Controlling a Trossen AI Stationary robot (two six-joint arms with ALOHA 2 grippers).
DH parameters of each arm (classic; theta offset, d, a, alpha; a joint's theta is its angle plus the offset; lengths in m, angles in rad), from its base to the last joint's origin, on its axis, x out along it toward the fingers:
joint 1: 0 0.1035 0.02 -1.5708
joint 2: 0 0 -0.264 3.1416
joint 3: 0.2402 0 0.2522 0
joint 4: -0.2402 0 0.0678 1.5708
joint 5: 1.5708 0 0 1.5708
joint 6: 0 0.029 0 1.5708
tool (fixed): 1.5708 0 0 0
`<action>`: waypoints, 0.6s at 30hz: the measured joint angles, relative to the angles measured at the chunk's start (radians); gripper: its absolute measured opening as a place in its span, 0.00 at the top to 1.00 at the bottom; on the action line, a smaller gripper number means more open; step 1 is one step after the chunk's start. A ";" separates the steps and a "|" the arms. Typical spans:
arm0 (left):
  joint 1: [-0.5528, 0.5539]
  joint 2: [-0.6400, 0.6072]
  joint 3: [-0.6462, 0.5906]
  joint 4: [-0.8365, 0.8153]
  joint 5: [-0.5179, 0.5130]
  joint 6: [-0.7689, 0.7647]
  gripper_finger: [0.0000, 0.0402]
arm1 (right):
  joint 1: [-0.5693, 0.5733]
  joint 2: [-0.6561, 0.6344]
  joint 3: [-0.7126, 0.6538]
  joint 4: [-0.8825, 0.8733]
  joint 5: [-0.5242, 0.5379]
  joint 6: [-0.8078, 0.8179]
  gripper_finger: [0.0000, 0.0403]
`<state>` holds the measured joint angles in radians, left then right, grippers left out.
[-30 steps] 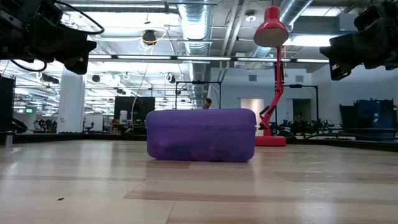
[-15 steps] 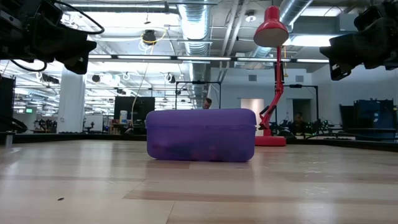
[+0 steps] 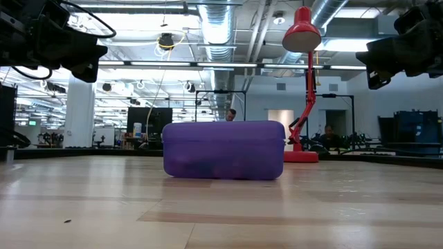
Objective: Pick & place school supplies into a supply box
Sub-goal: Return to Home Position
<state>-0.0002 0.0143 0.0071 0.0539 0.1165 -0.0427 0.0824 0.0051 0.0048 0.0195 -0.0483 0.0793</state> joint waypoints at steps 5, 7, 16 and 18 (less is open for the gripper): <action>0.000 0.000 0.000 0.000 0.000 0.000 0.77 | 0.000 0.000 0.000 0.000 0.000 0.000 0.74; 0.000 0.000 0.000 0.000 0.000 0.000 0.77 | 0.000 0.000 0.000 0.000 0.000 0.000 0.74; 0.000 0.000 0.000 0.000 0.000 -0.006 0.77 | 0.000 0.000 0.000 0.000 0.000 0.000 0.74; 0.000 0.000 0.000 0.000 0.000 -0.004 0.77 | 0.000 0.000 0.000 0.000 0.000 0.000 0.74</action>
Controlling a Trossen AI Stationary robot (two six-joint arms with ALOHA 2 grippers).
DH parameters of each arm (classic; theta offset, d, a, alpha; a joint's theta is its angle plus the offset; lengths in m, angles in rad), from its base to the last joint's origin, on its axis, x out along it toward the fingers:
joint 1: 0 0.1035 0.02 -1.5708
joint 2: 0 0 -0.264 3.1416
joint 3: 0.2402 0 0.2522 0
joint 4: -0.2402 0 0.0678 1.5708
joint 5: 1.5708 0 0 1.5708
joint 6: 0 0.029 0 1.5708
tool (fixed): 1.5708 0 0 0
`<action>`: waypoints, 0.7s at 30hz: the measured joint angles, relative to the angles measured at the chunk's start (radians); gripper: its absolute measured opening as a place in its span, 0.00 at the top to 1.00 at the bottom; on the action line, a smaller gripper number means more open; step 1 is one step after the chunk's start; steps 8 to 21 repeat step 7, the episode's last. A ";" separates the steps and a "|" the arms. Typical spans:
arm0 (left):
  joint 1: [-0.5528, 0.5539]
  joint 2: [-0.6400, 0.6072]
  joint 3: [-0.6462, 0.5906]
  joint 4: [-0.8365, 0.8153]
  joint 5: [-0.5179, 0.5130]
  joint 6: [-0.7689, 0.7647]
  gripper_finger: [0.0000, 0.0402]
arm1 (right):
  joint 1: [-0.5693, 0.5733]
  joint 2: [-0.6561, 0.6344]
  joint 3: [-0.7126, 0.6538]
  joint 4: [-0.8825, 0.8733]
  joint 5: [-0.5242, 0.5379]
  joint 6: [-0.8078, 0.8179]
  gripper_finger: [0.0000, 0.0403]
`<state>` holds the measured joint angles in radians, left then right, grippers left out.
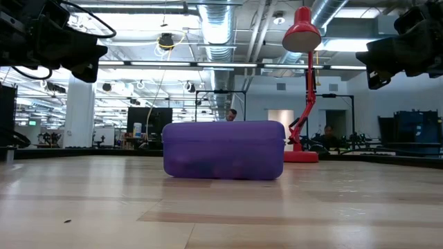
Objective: Pick & place school supplies into a supply box
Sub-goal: Return to Home Position
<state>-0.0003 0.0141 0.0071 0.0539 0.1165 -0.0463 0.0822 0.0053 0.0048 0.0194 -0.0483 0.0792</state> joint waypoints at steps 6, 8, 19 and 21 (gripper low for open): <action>0.000 0.000 0.000 0.000 0.000 -0.002 0.77 | 0.000 0.000 0.000 0.000 0.000 0.000 0.74; 0.000 0.000 0.000 0.000 0.000 0.001 0.77 | 0.000 0.000 0.000 0.000 0.000 0.000 0.74; 0.000 0.000 0.000 0.000 0.000 0.001 0.77 | 0.000 0.000 0.000 0.000 0.000 0.000 0.74; 0.000 0.000 0.000 0.000 0.000 0.001 0.77 | 0.000 0.000 0.000 0.000 0.000 0.000 0.74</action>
